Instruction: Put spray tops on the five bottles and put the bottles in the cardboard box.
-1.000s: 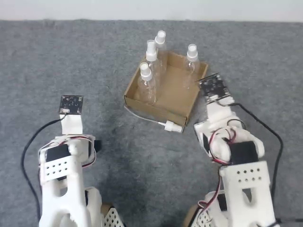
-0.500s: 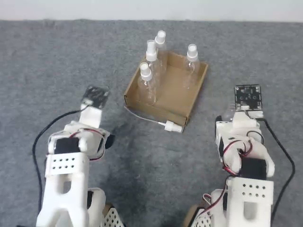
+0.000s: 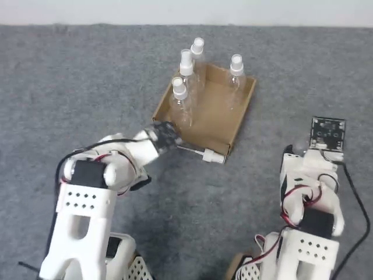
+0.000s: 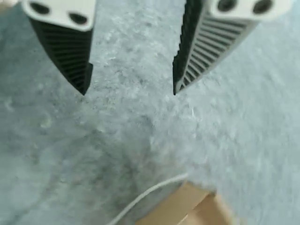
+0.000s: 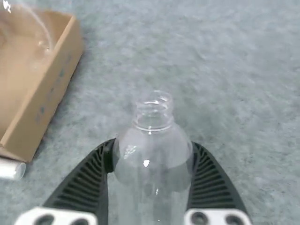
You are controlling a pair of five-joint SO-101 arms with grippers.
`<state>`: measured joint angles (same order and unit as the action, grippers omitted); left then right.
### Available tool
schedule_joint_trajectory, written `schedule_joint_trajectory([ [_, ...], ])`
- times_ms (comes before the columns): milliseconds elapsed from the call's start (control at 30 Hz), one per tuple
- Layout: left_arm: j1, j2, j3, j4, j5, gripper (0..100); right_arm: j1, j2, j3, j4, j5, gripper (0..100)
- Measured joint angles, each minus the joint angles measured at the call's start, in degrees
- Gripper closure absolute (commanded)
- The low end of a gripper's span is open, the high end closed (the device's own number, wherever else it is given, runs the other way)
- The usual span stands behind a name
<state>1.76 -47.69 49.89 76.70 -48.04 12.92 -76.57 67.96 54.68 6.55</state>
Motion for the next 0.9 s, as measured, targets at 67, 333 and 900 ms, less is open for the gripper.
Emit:
schedule_joint_trajectory([
  [67,1.85,0.0,0.0,0.0,-3.16,74,0.88,-0.62,0.0,0.0,0.0,93.5],
  [333,10.02,1.49,0.0,0.0,-7.3,74,6.15,-0.97,0.0,-0.09,0.0,93.6],
  [900,24.09,32.97,-18.64,-1.05,-15.65,74,12.66,-0.97,0.0,-3.6,0.0,93.6],
])
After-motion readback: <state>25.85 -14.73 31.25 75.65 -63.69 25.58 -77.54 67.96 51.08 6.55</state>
